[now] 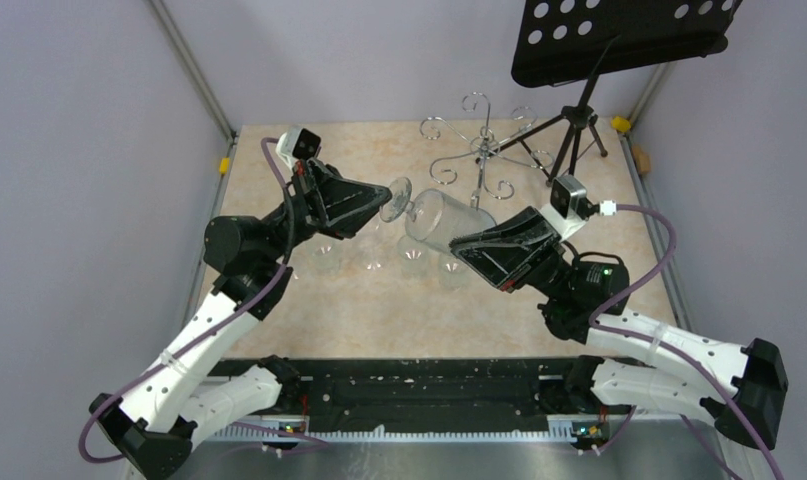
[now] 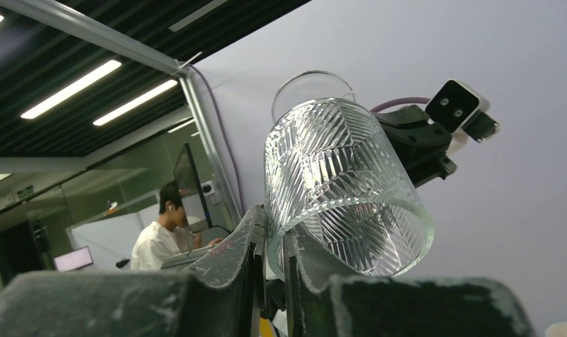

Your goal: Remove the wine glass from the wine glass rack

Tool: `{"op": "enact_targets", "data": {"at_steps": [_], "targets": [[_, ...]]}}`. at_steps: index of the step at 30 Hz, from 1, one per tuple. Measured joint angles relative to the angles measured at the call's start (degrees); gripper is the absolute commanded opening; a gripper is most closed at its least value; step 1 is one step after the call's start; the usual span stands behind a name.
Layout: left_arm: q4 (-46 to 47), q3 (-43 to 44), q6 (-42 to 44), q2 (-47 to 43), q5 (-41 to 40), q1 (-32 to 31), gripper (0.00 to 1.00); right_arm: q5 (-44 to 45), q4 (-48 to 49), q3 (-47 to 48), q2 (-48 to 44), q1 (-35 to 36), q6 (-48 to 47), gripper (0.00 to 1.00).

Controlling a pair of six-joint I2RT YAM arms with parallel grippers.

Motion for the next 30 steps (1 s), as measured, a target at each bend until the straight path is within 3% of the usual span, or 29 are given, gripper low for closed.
{"op": "enact_targets", "data": {"at_steps": [2,4,5,6,10,16,23,30], "targets": [[0.1,-0.1,-0.2,0.1,-0.2,0.0,0.07,-0.3,-0.1,0.5,-0.1,0.0,-0.2,0.0],[0.6,-0.1,0.1,0.2,-0.3,-0.1,0.25,-0.4,-1.0,0.7,-0.3,0.0,-0.7,0.0],[0.2,-0.1,1.6,0.2,-0.6,-0.1,0.51,-0.4,-2.6,0.7,-1.5,0.0,-1.8,0.0],[0.2,-0.1,1.7,0.2,-0.6,-0.1,0.59,-0.5,-2.7,0.7,-1.5,0.0,-1.8,0.0],[-1.8,-0.1,6.1,-0.2,-2.2,-0.1,0.8,1.8,-12.8,0.8,-6.7,0.0,-6.6,0.0],[-12.2,1.9,18.3,-2.1,-4.2,-0.1,0.89,8.0,-34.7,5.7,-15.3,0.1,-16.0,0.0],[-29.5,10.7,37.7,-2.1,-6.9,-0.1,0.89,16.7,-62.9,16.2,-22.6,0.1,-26.1,0.0],[-50.4,19.3,57.5,0.4,-17.2,-0.1,0.89,25.2,-92.1,30.4,-21.1,0.1,-31.8,0.0]]}}
